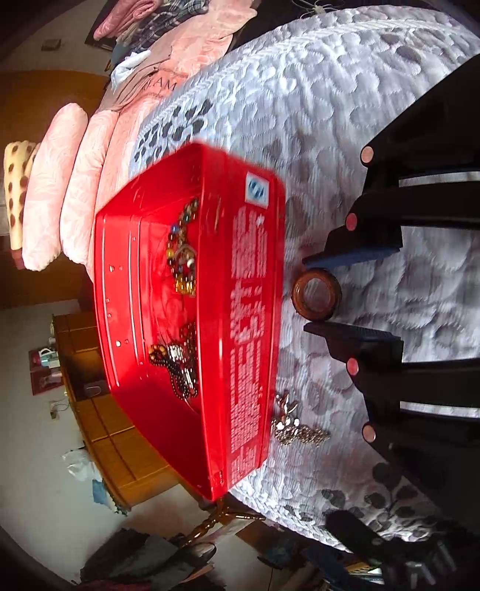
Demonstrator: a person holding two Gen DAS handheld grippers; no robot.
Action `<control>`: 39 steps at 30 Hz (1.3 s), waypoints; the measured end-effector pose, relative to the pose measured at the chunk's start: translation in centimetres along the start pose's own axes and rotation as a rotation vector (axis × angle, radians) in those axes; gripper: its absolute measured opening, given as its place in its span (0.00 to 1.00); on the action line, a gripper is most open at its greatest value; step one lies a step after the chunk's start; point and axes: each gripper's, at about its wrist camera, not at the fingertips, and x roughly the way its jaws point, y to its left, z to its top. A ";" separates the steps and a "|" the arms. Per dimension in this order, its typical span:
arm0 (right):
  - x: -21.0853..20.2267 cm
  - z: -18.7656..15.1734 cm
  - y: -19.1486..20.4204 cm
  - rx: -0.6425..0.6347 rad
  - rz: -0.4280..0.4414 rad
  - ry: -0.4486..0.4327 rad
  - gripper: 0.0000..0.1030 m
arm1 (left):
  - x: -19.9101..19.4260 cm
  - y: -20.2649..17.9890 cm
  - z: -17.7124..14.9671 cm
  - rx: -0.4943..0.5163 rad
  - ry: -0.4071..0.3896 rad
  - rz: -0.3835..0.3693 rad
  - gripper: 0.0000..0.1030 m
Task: Organize jewelry
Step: 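Grasp the silver chain with the left tool while the right tool grasps the brown wooden ring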
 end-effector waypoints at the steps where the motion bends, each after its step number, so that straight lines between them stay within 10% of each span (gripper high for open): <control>1: -0.2 -0.1 -0.4 0.006 -0.003 -0.003 0.29 | 0.2 -0.5 0.3 0.003 0.006 -0.014 0.95; 6: -1.2 -0.7 -2.8 0.040 -0.010 -0.015 0.29 | 1.8 -3.6 1.5 0.037 0.033 -0.059 0.93; 10: -1.2 -1.0 -4.0 0.057 -0.011 -0.011 0.29 | 4.0 -5.9 2.1 0.057 0.103 -0.078 0.63; 25: -0.8 -1.2 -4.4 0.055 0.025 -0.010 0.29 | 8.9 -8.7 3.2 0.084 0.217 -0.017 0.74; 32: -0.8 -1.3 -4.5 0.055 0.024 -0.008 0.29 | 8.3 -8.0 3.3 0.084 0.193 0.031 0.35; 39: -0.8 -1.3 -4.6 0.055 0.023 -0.008 0.29 | 6.8 -5.9 2.5 0.049 0.188 -0.024 0.20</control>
